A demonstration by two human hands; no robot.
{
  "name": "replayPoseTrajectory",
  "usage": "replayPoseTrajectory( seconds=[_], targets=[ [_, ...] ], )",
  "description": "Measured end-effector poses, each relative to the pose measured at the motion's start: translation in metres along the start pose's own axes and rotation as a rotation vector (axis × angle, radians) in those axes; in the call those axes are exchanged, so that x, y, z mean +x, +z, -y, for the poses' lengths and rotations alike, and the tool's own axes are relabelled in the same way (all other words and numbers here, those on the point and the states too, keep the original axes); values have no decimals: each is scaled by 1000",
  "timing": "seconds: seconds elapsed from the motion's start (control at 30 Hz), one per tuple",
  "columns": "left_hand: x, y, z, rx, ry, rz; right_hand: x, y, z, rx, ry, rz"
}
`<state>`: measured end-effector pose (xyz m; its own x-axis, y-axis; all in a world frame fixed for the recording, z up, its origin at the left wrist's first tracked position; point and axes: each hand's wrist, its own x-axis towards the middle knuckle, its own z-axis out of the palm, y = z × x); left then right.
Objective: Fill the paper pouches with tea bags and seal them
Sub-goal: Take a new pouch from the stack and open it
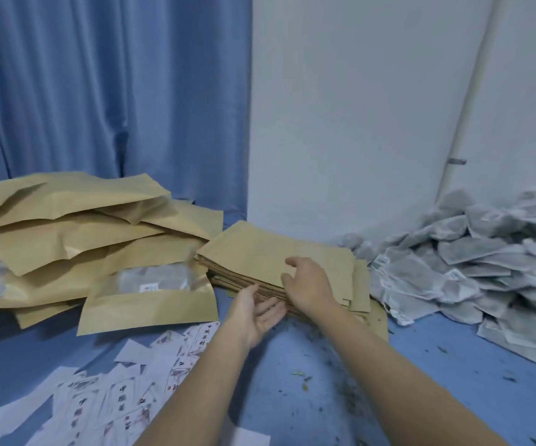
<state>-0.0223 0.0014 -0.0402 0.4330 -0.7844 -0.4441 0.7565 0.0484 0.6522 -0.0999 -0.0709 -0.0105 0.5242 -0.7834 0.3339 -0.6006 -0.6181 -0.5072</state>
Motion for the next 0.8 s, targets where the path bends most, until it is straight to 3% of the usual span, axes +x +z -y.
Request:
replayPoseTrajectory(
  seconds=[0.17,0.27,0.33,0.5,0.8],
  targets=[
    [23,7,9,-21,-1,16,10,12,-53,-456,-8,113],
    [32,9,15,4,-18,34,7,23,-70,-547,49,131],
    [35,9,18,7,-14,31,1,27,-74,-609,-39,43],
    [32,8,24,8,3,73,-22,23,-77,-629,-451,-368],
    [-7,3,5,-77,208,277,-63,11,-65,-426,-618,-597]
  ],
)
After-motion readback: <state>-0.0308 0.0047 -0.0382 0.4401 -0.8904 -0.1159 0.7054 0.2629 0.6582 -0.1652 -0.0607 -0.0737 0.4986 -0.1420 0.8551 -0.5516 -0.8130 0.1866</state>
